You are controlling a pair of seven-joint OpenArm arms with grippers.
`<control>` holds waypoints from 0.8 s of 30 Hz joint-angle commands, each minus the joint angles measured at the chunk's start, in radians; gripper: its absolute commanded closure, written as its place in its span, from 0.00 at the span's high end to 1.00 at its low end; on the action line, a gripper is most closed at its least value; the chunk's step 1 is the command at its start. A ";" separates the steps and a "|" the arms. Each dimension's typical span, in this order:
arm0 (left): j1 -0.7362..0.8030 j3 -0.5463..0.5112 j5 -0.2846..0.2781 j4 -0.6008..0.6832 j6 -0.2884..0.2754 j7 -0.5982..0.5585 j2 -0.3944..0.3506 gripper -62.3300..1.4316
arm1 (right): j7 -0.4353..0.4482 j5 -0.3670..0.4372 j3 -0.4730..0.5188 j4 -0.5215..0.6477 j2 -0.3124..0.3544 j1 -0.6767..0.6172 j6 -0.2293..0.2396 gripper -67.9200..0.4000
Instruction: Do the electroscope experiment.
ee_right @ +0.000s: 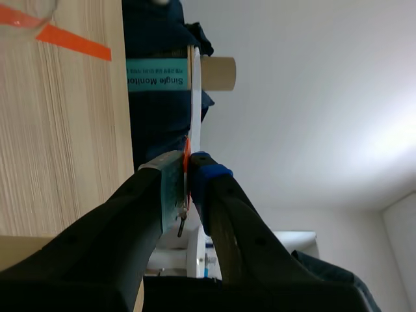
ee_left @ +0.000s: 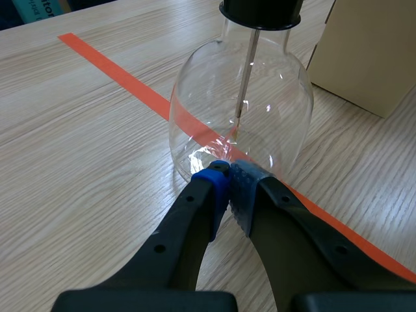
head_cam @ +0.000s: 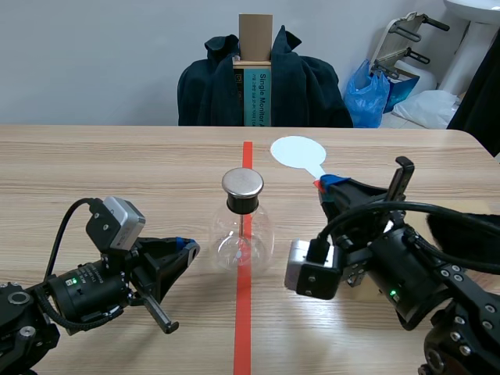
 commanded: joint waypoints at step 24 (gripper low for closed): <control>-0.006 -0.008 -0.010 0.014 -0.002 -0.014 0.007 0.07 | 0.280 -0.001 0.009 0.011 0.011 0.010 -0.015 0.02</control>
